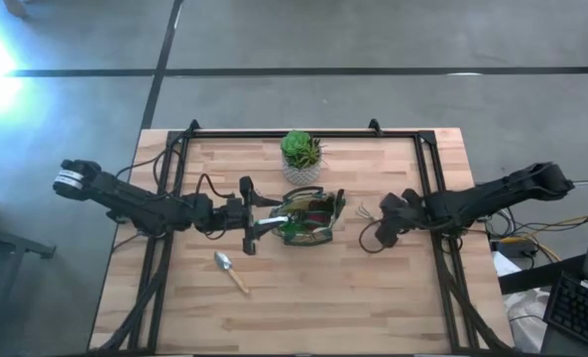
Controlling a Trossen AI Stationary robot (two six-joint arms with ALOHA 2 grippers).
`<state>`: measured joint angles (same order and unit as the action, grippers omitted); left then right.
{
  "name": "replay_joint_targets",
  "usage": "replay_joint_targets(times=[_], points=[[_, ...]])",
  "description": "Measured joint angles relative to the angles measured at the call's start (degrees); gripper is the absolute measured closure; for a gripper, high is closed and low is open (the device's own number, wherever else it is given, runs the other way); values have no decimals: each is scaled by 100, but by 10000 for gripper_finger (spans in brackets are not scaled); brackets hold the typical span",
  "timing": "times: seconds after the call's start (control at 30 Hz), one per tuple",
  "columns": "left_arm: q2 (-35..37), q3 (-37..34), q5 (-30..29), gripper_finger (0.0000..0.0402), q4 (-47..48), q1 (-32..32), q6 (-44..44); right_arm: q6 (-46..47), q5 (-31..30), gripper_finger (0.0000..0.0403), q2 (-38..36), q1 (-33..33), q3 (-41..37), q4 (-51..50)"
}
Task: Pick & Place Garden tools in Gardening bag
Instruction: Put the right brown hand rake into the side pocket of the gardening bag
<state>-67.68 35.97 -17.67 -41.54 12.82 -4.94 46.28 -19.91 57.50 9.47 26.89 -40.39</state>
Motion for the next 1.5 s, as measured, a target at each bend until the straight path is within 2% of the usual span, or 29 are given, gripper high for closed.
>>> replay_joint_targets(times=[0.3,0.8,1.2,1.5], points=[[0,0,0,180,0,0,-63,-393,94,249,278,-201,0,78],[0,0,0,180,6,1,-63,-839,635,252,385,-487,-35,455],[0,0,0,180,7,0,-64,-1356,650,241,1126,-945,-42,801],[0,0,1,180,38,1,-67,-1521,904,240,1658,-1132,-13,1133]])
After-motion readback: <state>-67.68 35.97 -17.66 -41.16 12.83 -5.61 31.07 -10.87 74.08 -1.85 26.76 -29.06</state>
